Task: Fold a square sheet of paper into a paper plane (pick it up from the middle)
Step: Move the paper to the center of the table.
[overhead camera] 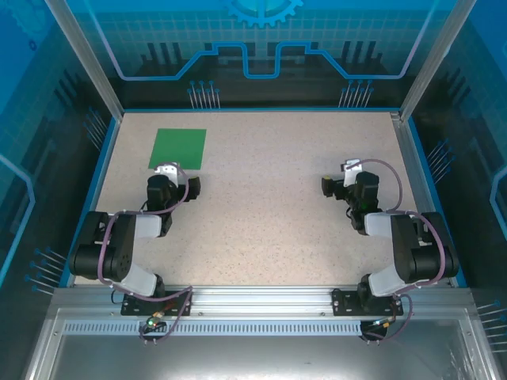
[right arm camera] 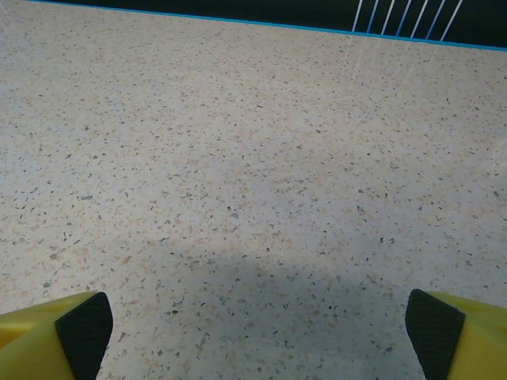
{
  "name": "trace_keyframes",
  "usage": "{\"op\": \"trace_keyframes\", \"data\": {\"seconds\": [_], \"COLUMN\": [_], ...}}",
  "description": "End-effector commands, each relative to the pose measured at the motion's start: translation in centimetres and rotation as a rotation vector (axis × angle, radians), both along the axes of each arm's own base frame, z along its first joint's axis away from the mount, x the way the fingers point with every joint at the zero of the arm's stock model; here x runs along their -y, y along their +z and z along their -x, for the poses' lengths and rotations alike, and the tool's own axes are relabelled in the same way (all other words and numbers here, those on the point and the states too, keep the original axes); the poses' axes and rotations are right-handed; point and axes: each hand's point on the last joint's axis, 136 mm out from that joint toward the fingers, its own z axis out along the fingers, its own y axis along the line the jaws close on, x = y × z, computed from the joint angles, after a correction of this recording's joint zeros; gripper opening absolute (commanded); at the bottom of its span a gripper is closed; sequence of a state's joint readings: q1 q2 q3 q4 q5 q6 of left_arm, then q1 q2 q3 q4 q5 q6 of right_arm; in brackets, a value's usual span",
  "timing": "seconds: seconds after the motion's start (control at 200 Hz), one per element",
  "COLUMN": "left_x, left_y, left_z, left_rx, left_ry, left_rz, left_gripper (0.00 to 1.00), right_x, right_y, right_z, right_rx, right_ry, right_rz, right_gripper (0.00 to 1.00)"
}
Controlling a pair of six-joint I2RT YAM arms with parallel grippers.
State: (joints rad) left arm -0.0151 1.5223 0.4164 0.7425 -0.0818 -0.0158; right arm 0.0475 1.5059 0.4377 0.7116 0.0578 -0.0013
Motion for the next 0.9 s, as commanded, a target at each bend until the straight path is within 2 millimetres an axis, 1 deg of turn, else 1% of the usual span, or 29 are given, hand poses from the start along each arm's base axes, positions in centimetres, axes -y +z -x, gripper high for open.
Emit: {"op": "trace_keyframes", "data": {"seconds": [0.0,0.31,0.585,0.67,0.74,0.83,0.895], "left_x": [0.1,0.2,-0.1,-0.9,-1.6,-1.6,-1.5], "left_y": [1.2,1.1,1.3,2.2,3.9,5.8,6.9], "left_z": [-0.5,-0.5,-0.5,-0.2,0.1,0.7,1.0], "left_rx": [0.044,0.041,0.043,0.005,-0.023,-0.038,-0.090], "left_ry": [-0.022,-0.025,-0.009,0.044,0.095,0.129,0.149], "left_rz": [-0.007,-0.006,-0.008,-0.013,0.002,0.051,0.094], "left_gripper": [0.99,0.99,0.99,0.99,0.99,0.99,0.99], "right_x": [-0.6,-0.6,-0.7,-0.8,-1.3,-2.4,-3.0], "right_y": [0.7,0.7,0.9,2.1,3.6,5.3,6.5], "right_z": [-0.3,-0.3,-0.1,0.2,0.8,1.7,2.4], "right_rx": [0.029,0.029,0.036,0.052,0.040,0.038,0.040], "right_ry": [0.027,0.031,0.049,0.045,0.068,0.116,0.140], "right_rz": [-0.002,-0.005,-0.018,-0.003,-0.008,-0.027,-0.045], "right_gripper": [0.99,0.99,0.99,0.99,0.99,0.99,0.99]}}
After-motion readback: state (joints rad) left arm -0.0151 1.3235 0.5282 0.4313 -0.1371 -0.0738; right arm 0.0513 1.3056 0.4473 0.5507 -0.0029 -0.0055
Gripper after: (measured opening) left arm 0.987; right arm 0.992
